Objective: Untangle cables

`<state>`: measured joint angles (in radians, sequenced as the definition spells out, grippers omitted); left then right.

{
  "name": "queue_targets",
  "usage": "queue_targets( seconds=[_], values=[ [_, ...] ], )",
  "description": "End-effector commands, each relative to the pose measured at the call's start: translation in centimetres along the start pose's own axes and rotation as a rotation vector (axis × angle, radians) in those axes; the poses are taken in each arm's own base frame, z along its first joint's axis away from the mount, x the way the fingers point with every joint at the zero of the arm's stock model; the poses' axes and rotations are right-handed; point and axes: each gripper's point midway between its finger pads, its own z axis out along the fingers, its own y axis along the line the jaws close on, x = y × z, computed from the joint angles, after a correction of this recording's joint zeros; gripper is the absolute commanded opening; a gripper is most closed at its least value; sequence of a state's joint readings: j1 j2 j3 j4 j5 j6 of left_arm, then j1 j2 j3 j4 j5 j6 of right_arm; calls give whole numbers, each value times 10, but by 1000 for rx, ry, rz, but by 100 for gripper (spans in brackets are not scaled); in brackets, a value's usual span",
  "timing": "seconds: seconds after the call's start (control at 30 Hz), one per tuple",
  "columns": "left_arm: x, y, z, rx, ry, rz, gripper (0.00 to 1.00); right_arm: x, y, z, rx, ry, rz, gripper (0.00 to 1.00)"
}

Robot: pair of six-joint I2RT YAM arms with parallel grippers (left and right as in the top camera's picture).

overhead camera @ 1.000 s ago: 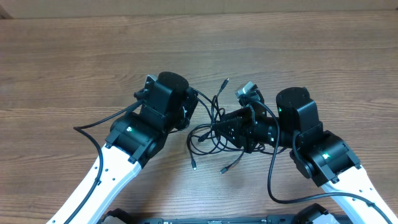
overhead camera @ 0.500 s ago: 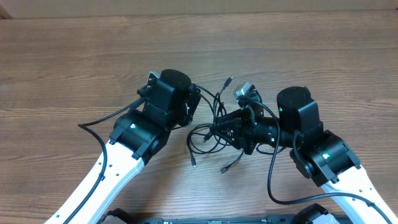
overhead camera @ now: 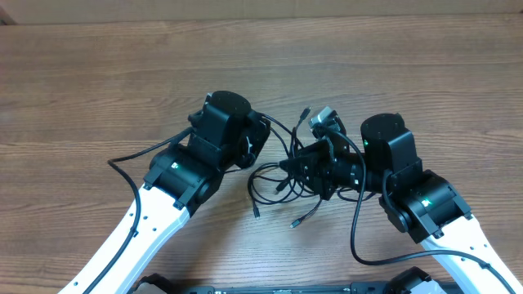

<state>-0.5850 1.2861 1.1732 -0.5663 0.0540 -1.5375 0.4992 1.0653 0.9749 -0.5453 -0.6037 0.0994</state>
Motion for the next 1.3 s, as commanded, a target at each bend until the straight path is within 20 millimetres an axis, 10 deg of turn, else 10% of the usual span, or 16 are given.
queue_targets(
  seconds=[0.0,0.33,0.67,1.27],
  values=[
    [12,-5,-2,9,33,48,4,-1,6,1,-27,-1,-3,4],
    [-29,10,-6,-61,-202,46,4,-3,16,-1,-80,-8,-16,4],
    [-84,71,-26,-292,-359,-105,4,-12,27,-14,-94,-57,-55,4],
    [-118,124,-55,-491,-427,-225,4,-17,35,-29,-80,-103,-85,4]
  ],
)
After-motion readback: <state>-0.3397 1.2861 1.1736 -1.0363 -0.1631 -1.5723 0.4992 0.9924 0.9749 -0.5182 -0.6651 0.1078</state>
